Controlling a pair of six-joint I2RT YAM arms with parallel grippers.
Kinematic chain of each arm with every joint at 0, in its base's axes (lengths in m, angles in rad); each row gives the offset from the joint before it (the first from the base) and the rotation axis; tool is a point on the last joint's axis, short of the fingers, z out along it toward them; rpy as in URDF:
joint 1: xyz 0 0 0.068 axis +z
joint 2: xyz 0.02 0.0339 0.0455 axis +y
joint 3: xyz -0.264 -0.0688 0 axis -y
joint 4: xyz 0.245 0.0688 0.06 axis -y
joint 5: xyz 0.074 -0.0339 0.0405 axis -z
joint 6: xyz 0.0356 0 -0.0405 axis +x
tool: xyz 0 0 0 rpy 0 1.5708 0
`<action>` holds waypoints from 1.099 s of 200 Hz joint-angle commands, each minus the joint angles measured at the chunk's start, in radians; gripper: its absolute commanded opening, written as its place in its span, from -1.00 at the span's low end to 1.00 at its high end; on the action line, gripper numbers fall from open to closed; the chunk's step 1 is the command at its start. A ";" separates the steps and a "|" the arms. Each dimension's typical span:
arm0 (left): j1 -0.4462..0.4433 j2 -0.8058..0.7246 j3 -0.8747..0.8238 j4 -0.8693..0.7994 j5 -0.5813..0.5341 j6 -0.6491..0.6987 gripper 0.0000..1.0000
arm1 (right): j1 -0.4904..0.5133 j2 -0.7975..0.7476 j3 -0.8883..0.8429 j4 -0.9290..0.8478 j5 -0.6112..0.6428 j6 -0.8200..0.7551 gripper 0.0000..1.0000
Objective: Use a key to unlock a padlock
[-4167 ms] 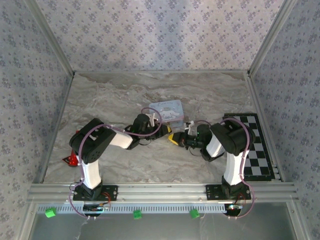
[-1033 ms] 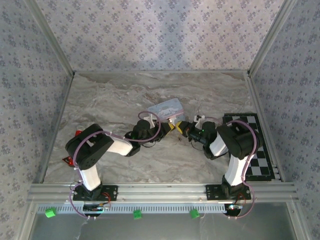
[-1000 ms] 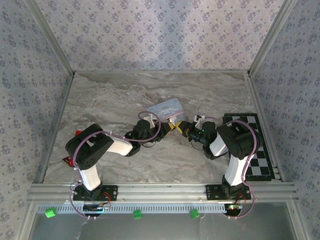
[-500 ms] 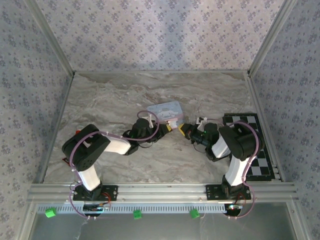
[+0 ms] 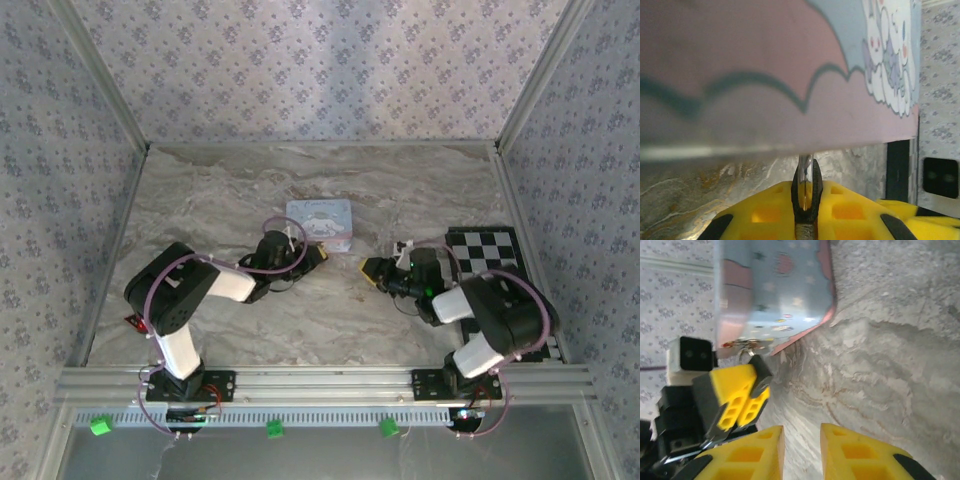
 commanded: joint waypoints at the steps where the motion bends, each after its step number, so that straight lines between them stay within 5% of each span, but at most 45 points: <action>1: 0.008 0.004 0.039 -0.043 0.023 0.054 -0.79 | 0.026 -0.111 0.098 -0.503 0.058 -0.274 -0.16; 77: 0.009 0.006 -0.009 -0.035 0.029 0.080 -0.51 | 0.135 -0.137 0.245 -0.877 0.182 -0.541 -0.20; 220: 0.011 -0.161 -0.162 -0.057 -0.046 0.178 0.17 | 0.268 0.042 0.378 -0.939 0.337 -0.616 -0.32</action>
